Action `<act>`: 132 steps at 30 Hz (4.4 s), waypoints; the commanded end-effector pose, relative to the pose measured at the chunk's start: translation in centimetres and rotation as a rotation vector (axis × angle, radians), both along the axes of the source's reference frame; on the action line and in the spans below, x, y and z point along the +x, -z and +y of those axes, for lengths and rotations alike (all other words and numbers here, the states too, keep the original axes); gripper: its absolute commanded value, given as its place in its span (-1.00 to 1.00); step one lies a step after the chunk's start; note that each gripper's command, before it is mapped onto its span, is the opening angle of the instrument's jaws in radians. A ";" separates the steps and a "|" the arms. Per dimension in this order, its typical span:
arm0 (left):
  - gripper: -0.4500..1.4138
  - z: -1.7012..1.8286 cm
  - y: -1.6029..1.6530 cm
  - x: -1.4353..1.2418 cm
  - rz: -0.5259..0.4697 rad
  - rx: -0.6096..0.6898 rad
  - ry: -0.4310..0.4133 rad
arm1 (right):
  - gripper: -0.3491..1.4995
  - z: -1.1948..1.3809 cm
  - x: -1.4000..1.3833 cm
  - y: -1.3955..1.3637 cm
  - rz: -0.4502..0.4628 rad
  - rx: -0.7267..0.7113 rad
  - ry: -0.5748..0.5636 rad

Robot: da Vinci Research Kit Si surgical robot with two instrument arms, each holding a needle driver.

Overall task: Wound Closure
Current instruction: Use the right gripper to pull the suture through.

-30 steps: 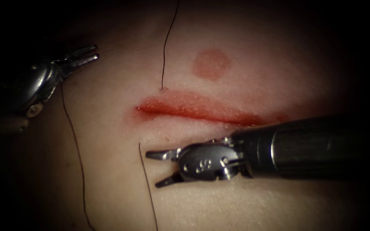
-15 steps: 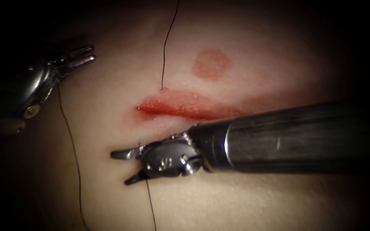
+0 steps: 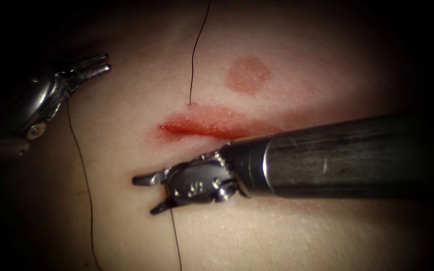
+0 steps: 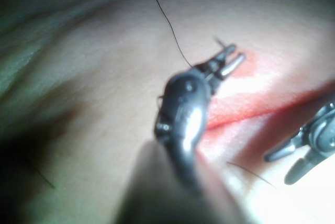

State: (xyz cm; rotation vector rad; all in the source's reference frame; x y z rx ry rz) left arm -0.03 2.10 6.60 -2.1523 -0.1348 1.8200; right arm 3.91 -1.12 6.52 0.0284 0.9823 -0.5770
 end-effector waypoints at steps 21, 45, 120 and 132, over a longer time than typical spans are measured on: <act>-0.89 -0.02 -0.07 -0.03 0.000 0.012 -0.002 | 0.67 -0.13 0.00 -0.34 -0.093 0.005 0.160; -0.89 -0.01 -0.08 -0.05 0.004 0.013 0.002 | 0.61 -0.17 0.02 -0.53 -0.121 -0.047 0.181; -0.89 0.00 -0.10 -0.10 0.003 0.024 0.004 | 0.51 -1.52 -1.10 1.19 -0.116 0.125 0.027; -0.89 0.00 -0.10 -0.10 0.004 0.024 0.005 | 0.69 -0.51 -1.01 0.49 -0.128 0.020 -0.036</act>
